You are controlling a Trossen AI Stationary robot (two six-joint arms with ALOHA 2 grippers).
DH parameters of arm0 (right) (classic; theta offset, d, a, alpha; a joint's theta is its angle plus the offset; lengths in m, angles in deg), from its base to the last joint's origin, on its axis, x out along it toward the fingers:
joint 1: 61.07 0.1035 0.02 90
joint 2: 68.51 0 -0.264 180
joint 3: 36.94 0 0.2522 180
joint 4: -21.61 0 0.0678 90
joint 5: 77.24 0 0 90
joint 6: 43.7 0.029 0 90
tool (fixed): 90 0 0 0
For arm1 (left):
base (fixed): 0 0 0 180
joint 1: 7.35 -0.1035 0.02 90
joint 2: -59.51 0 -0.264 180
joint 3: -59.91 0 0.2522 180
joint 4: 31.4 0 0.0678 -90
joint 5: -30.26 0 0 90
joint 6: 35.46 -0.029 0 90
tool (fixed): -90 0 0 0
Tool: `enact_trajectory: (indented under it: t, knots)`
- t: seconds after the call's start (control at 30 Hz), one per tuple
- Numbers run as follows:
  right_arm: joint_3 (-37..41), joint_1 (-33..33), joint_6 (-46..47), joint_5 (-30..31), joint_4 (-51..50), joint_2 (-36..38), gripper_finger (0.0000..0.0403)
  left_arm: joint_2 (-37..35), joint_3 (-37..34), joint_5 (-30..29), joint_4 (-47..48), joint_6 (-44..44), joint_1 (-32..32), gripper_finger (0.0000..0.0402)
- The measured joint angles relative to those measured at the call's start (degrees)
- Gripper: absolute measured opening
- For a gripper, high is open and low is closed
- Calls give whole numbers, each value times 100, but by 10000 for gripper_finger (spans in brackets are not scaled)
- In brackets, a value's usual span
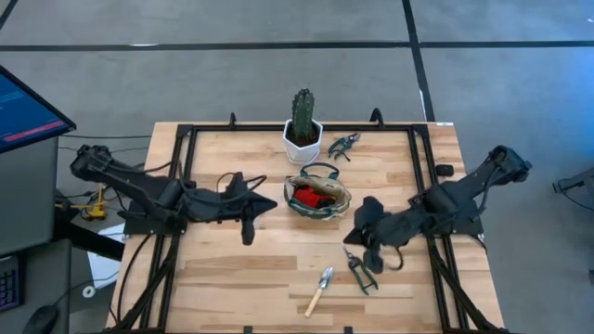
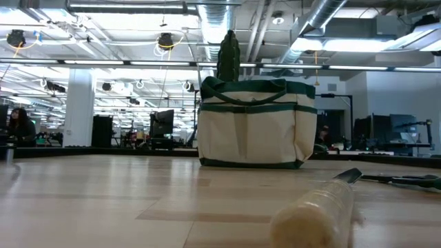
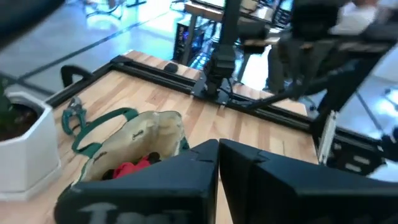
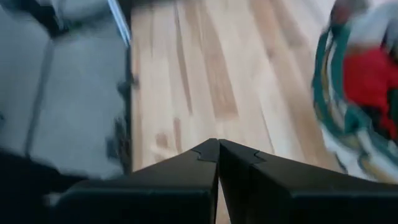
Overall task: Pick & Place Garden tools in Gardening bag
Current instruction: Adjust the gardening bag
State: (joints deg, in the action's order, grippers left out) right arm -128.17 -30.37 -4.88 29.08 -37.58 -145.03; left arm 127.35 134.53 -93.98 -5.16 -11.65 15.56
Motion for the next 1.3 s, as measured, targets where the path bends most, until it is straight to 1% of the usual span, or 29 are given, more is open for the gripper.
enact_trajectory:
  t: [0.03,0.1,0.2,0.27,0.37,0.43,0.57,0.73,0.83,1.0,1.07,1.1,1.2,1.27,1.3]
  knots:
    - [23,44,-19,-62,-141,-40,0,0,0,-4,-29,-100,65,1]
    - [-7,68,-17,-153,-80,-152,0,0,0,-4,-76,-127,195,1]
    - [7,128,91,-168,-193,-287,0,2,2,-4,-208,-138,360,1]
    - [2,155,486,-173,-200,-356,0,2,2,-4,-239,-229,462,1]
    - [0,175,1231,-182,-475,-379,0,2,2,-4,-289,-297,575,1]
    - [-2,168,1522,-108,-668,-425,0,2,2,-4,-303,-302,611,1]
    - [-7,74,1520,99,-1159,-439,0,2,2,-5,-333,-302,615,1]
    - [0,-124,1617,433,-2239,-451,0,2,2,-6,-370,-302,615,1]
    - [0,-280,1596,475,-2481,-451,0,2,2,-8,-387,-302,644,1]
    - [2,-552,1063,472,-2351,-451,0,2,2,-6,-396,-302,644,1]
    - [107,-683,848,467,-2079,-441,0,2,2,-8,-396,-302,644,1]
    - [237,-759,730,428,-1884,-405,0,2,2,-8,-399,-303,644,1]
    - [842,-985,425,57,-1086,-138,0,2,2,-6,-398,-303,648,1]
    - [1329,-1126,382,-118,-494,68,0,2,2,-6,-397,-302,652,1]
    - [1558,-1185,385,-160,-366,169,0,2,2,-6,-396,-303,653,1]
